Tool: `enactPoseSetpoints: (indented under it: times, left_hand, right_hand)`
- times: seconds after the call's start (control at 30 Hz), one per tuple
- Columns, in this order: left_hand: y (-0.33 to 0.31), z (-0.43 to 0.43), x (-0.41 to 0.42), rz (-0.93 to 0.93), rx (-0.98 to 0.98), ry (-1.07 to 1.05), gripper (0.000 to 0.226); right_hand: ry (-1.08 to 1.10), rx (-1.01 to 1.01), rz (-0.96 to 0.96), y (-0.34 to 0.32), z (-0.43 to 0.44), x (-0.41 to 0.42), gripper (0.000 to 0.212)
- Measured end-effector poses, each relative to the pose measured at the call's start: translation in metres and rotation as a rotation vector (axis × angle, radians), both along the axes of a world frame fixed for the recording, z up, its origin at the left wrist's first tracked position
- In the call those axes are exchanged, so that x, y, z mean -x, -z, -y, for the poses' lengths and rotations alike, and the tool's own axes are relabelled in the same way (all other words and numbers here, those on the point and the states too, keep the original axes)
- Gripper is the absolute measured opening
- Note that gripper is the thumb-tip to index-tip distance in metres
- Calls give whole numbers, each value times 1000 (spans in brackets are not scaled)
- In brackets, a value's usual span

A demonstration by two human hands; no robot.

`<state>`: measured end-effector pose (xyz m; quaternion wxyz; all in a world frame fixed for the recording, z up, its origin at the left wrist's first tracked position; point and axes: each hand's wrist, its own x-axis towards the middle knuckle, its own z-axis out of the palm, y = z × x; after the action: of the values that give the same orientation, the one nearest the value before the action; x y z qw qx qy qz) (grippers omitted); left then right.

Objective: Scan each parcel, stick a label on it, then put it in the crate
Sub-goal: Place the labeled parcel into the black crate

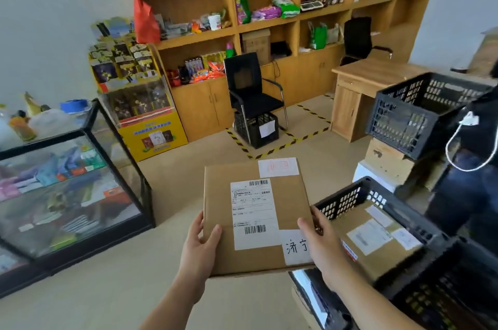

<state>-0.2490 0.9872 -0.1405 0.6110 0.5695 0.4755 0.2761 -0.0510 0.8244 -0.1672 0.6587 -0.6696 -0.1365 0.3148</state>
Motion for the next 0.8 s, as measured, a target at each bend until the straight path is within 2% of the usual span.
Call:
enactPoseSetpoints:
  times: [0.13, 0.33, 0.43, 0.53, 0.67, 0.8]
  left_hand:
    - [9, -33, -93, -47, 29, 195, 60]
    - [42, -47, -235, -118, 78, 579, 57]
    - [70, -54, -298, -160, 22, 786, 56]
    - [100, -63, -354, -210, 30, 963, 58]
    - [137, -64, -411, -320, 70, 1148, 57]
    - [169, -56, -461, -438, 94, 1271, 54]
  right_hand:
    - [187, 33, -75, 5, 5, -55, 40]
    - [586, 114, -183, 34, 32, -110, 35]
    - [770, 165, -235, 54, 38, -122, 40]
    - [955, 226, -307, 75, 36, -130, 55]
    - [1075, 305, -369, 102, 33, -148, 59]
    - [1101, 339, -452, 141, 31, -183, 63]
